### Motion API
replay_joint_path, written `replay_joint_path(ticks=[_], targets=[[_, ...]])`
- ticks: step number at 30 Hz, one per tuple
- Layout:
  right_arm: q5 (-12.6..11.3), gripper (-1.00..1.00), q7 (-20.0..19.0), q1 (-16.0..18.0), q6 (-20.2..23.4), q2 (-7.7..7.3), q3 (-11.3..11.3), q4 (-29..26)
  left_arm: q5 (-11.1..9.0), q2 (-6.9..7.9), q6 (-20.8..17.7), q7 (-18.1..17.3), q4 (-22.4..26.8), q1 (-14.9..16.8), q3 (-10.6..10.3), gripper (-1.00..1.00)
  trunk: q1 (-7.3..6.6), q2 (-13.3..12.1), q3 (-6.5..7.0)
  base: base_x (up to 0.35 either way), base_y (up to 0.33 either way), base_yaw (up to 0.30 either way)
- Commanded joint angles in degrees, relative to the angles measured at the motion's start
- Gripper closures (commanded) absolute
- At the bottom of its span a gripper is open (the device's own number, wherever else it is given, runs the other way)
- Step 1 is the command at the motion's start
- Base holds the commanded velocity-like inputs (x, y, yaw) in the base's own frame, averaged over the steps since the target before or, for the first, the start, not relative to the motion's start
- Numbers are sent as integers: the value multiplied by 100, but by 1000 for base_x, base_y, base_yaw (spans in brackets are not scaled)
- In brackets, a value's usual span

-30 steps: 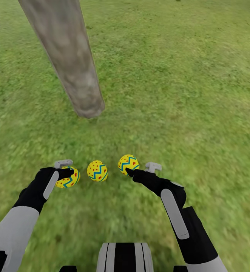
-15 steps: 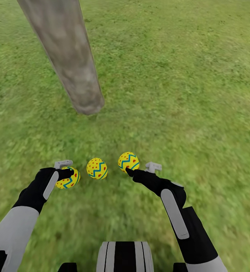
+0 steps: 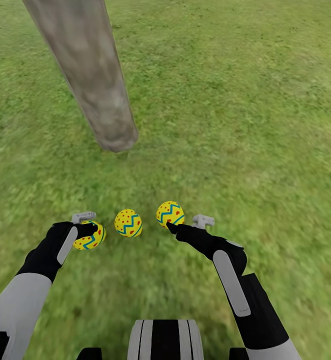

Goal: Take the three Easter eggs out of the wicker basket on the lawn in the garden, then place them on the lawn next to a single tree (choose any tree) so that all three eggs are next to the same tree and none are left in the basket.

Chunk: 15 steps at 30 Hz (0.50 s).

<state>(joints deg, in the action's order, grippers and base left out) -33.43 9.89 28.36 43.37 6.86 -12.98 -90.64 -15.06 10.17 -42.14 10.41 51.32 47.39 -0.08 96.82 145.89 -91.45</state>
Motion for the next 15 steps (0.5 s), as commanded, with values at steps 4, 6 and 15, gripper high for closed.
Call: replay_joint_path(ticks=[4, 6, 15], targets=[[-60, -100, 57, 3, 16, 0, -3, -4, -74, 2, -27, 34, 35, -1, -1, -100, -1, 1, -3, 0, 0, 0], [-61, -100, 57, 3, 16, 0, -3, -4, -75, 2, -29, 32, 35, -1, -1, -100, -1, 1, -3, 0, 0, 0], [-62, -100, 59, 3, 16, 0, -3, 3, -81, 2, -31, 43, 14, -2, -1, -100, -6, -1, 41, 0, 0, 0]])
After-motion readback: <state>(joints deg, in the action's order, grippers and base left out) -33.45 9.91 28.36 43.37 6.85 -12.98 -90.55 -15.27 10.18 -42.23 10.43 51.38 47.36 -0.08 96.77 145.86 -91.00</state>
